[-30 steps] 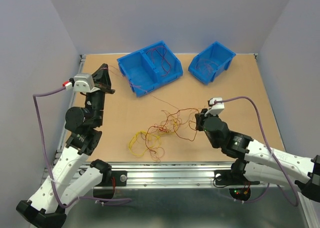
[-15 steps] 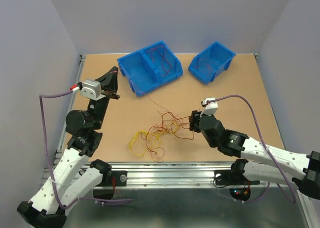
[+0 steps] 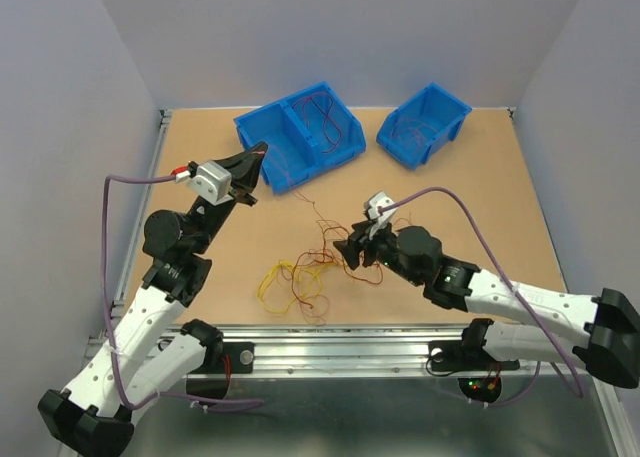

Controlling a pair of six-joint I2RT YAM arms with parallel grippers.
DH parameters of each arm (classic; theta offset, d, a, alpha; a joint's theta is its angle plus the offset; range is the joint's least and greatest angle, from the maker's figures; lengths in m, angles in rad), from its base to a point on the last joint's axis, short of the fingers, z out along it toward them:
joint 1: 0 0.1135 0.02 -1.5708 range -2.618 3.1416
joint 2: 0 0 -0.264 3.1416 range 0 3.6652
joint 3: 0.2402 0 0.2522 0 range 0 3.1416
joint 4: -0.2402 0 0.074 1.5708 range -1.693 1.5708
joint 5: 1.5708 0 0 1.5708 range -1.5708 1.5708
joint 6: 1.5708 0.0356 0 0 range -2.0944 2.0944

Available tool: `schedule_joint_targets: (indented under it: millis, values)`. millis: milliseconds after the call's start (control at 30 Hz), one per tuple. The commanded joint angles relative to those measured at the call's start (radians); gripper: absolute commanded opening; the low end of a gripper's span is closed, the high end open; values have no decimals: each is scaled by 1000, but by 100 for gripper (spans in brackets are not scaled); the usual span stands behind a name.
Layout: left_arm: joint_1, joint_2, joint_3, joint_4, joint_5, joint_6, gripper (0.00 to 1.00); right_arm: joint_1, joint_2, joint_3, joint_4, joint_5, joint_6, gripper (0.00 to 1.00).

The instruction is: Untangle the cables

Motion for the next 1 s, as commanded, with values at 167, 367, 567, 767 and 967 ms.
schedule_joint_targets:
  millis: [167, 367, 567, 767, 967]
  values:
    - [4, -45, -2, 59, -1, 14, 0, 8, 223, 160, 87, -135, -90, 56]
    - [4, -45, 1, 58, -86, 14, 0, 8, 213, 156, 88, -112, -79, 28]
    - [6, 7, 13, 58, -179, 11, 0, 8, 134, 154, 58, -99, -54, 1]
    - [4, 166, 15, 62, 8, 9, 0, 8, 48, 316, -20, -116, -53, 0]
    - [4, 294, 53, 43, 89, -3, 0, 8, 185, 799, -151, -112, -88, 1]
